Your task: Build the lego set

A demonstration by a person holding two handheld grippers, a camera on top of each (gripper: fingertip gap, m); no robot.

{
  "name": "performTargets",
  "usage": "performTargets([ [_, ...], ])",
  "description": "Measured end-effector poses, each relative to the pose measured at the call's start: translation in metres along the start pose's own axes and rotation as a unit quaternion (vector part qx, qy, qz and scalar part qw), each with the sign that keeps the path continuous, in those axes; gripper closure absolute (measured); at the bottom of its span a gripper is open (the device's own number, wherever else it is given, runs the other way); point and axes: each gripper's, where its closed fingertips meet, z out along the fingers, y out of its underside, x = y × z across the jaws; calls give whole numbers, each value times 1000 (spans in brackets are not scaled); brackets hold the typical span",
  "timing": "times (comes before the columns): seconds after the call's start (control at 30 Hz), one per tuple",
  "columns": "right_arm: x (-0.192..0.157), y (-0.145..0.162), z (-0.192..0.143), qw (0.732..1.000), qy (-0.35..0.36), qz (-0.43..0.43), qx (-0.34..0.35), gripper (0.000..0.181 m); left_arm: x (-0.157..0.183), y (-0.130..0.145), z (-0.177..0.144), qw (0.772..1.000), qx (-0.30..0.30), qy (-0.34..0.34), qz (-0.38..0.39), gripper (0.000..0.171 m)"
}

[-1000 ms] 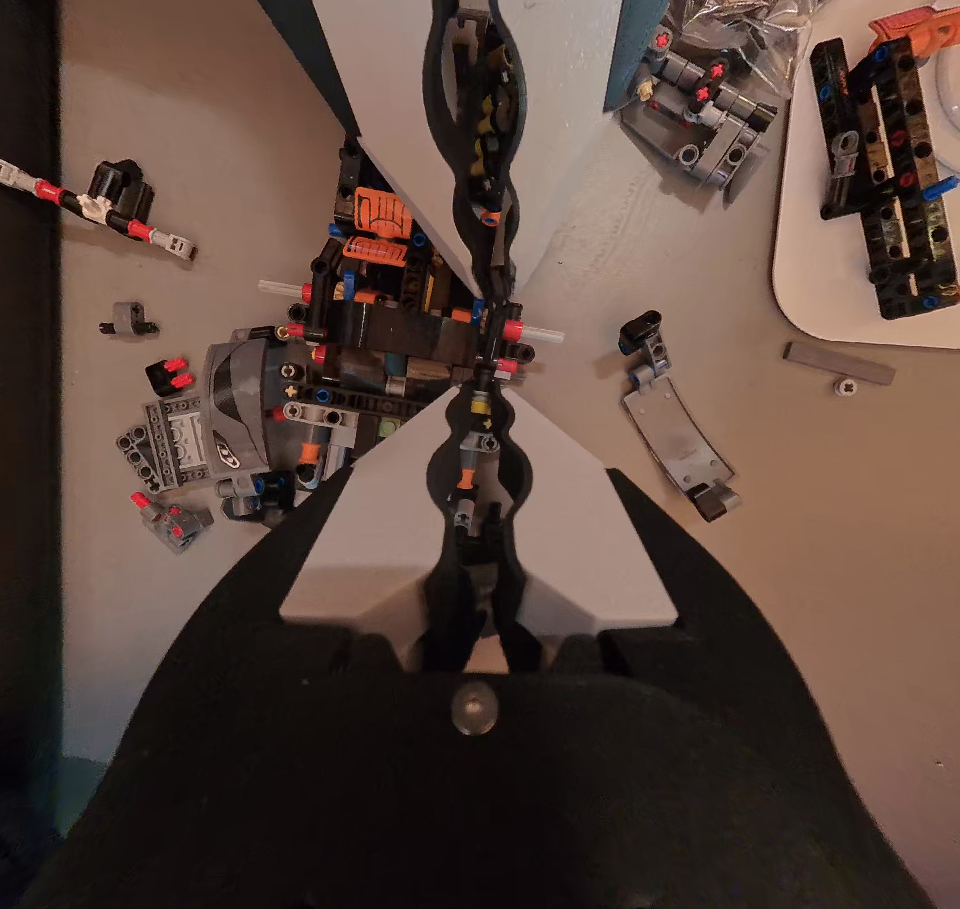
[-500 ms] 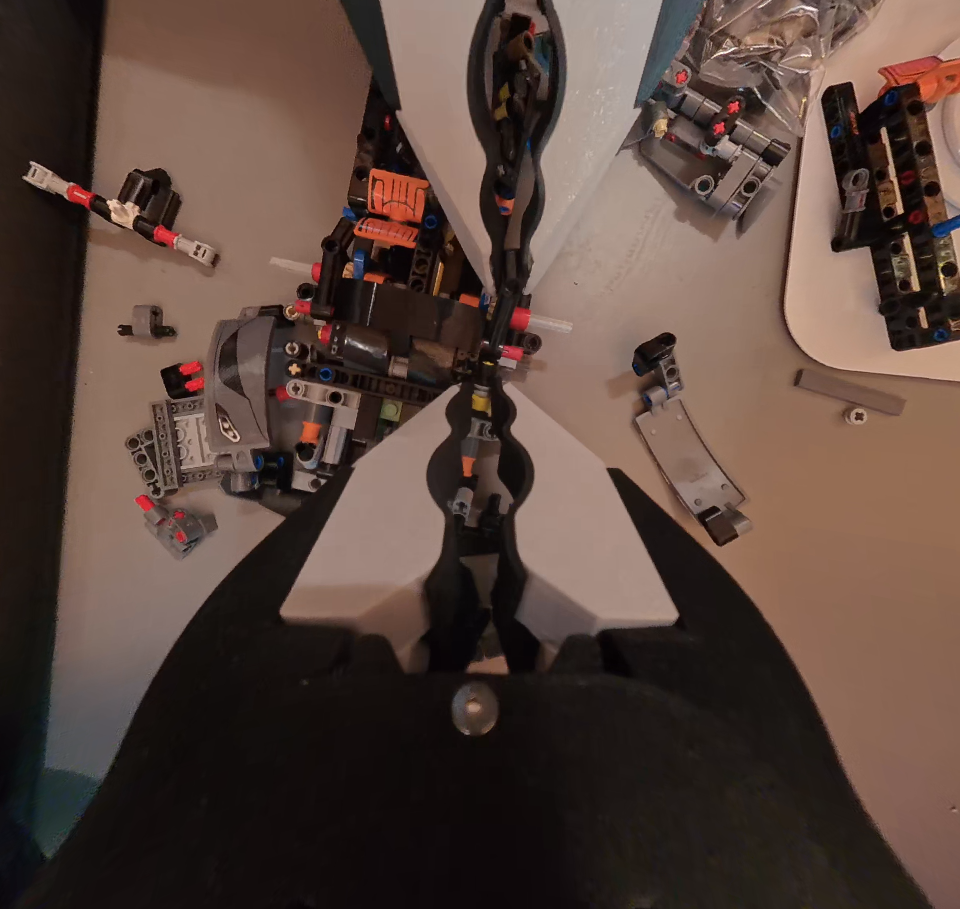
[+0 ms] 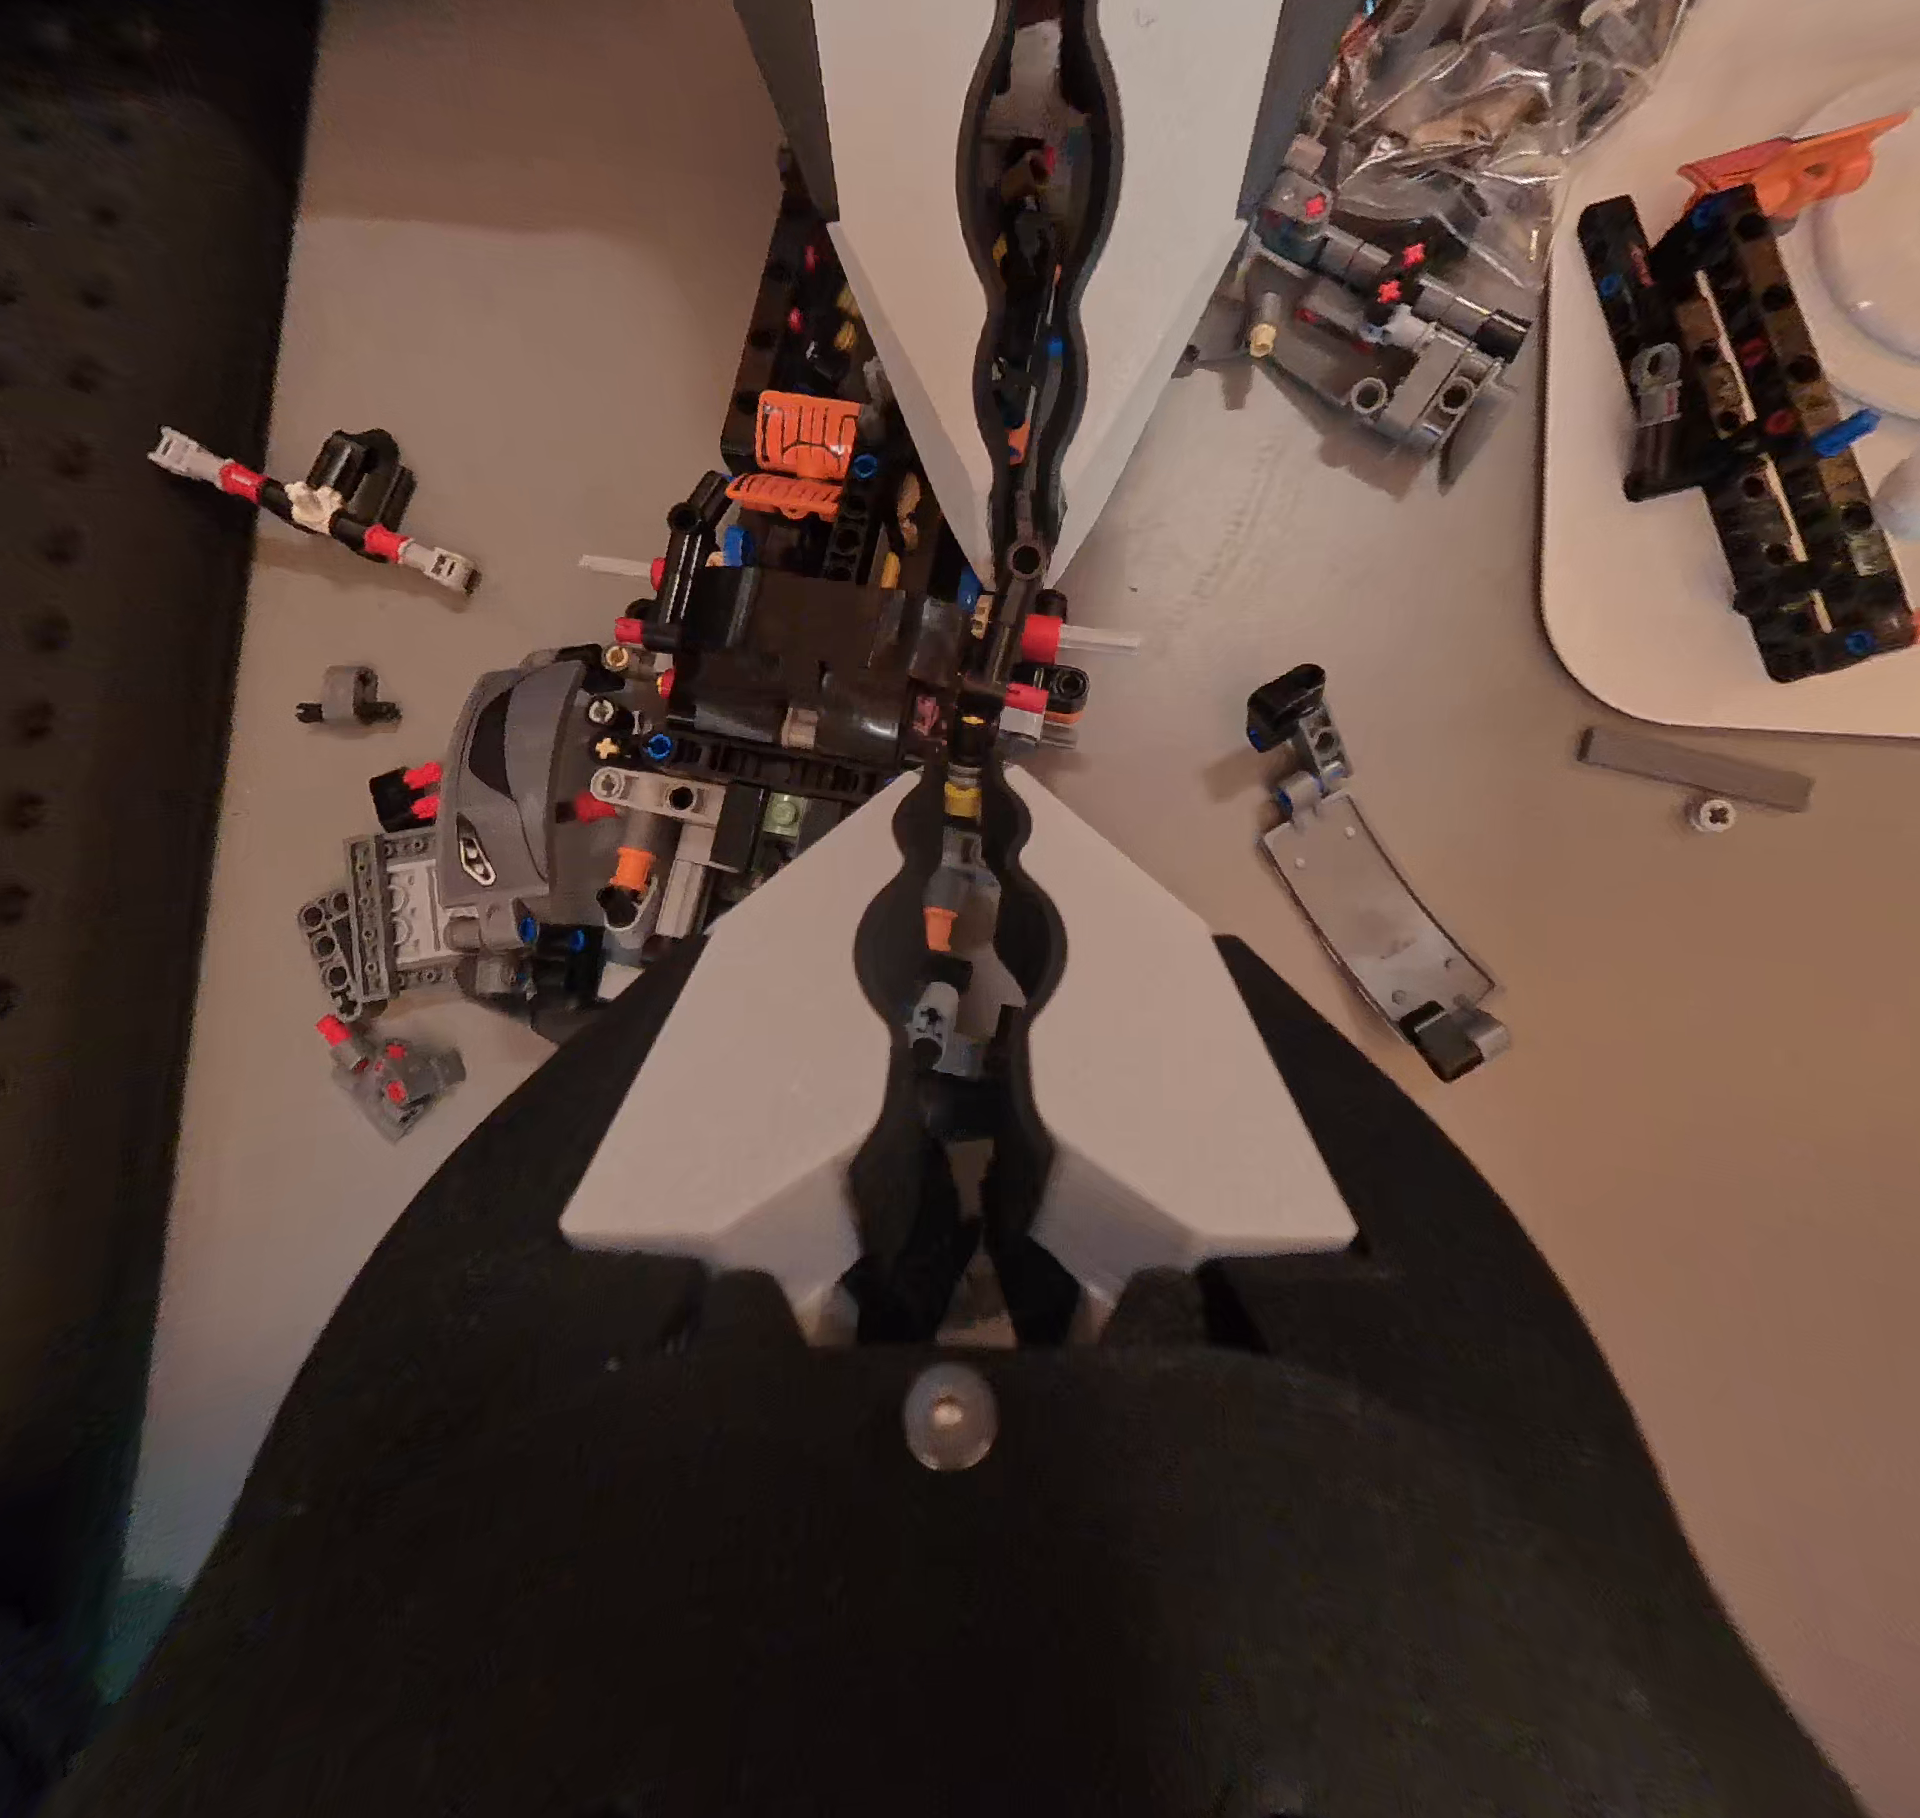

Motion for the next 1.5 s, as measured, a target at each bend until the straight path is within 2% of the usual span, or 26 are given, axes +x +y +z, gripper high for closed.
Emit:
performTargets([
  [0.17,-2,7,8,997,30,-8,-66,175,1,-1,5,999,-44,-23,16,168],
  [0.33,-3,5,9,997,44,-13,-68,175,3,-3,3,996,-83,-41,19,167],
  [0.53,-1,2,8,996,57,-11,-71,174,5,-6,3,996,-74,-37,18,166],
  [0.63,0,-2,3,996,65,-6,-66,170,8,-6,6,997,-77,-27,13,157],
  [0.83,3,-16,7,998,60,23,-20,170,7,-9,9,996,-76,-38,35,167],
  [0.97,6,-12,14,997,62,38,-21,181,3,-6,8,992,-97,-60,49,168],
  [1.1,7,-13,14,996,72,48,-19,181,1,-6,6,989,-112,-78,65,168],
  [1.2,5,-12,14,996,46,74,0,179,2,-7,5,990,-107,-74,55,167],
  [1.33,6,-11,21,996,54,74,-9,179,1,-4,5,992,-100,-66,41,166],
  [1.5,5,-10,21,996,62,69,-6,180,1,-6,5,990,-103,-77,59,166],
])
